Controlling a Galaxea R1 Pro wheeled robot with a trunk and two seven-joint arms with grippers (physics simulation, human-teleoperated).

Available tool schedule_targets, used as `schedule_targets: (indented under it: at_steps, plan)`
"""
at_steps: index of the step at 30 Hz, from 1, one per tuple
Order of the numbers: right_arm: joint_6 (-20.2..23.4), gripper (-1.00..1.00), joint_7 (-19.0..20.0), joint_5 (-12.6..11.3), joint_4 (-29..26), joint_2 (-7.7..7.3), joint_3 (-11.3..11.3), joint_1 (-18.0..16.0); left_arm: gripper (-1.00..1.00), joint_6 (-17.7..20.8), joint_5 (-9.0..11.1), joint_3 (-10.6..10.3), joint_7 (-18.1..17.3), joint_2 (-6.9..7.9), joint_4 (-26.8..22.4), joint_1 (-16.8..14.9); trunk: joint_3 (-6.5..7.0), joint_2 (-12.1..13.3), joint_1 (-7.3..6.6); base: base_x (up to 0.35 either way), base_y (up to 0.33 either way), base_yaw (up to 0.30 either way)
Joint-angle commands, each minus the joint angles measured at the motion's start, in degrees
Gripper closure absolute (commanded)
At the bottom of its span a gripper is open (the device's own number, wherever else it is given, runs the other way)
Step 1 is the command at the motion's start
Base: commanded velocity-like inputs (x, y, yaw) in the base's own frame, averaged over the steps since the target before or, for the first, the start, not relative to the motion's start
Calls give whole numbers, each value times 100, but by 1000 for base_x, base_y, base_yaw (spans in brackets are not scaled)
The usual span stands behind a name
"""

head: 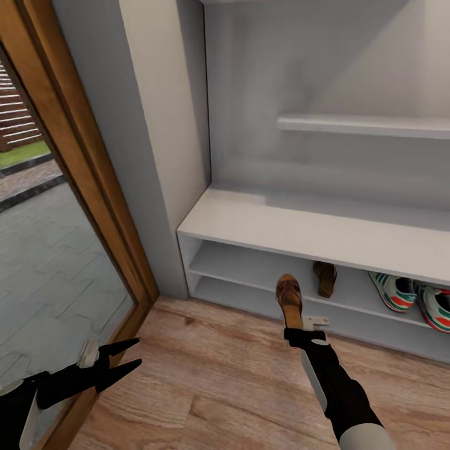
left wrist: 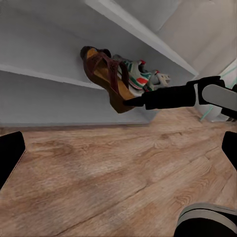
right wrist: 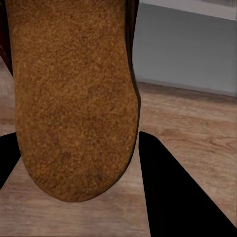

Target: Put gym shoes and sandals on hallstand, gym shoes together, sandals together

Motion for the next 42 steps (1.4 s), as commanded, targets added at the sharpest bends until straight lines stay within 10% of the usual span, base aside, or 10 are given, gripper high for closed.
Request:
schedule_targets:
  at_steps: [1, 42]
  plan:
    - [-5, 100, -18, -18, 0, 0, -1, -1, -100, 0, 0, -1, 0, 0, 0, 0, 0, 0, 0, 284, 0, 0]
    - [-812, 100, -10, 11, -12, 7, -84, 3, -100, 0, 0, -13, 0, -7, 8, 0, 0, 0, 0, 62, -25, -11]
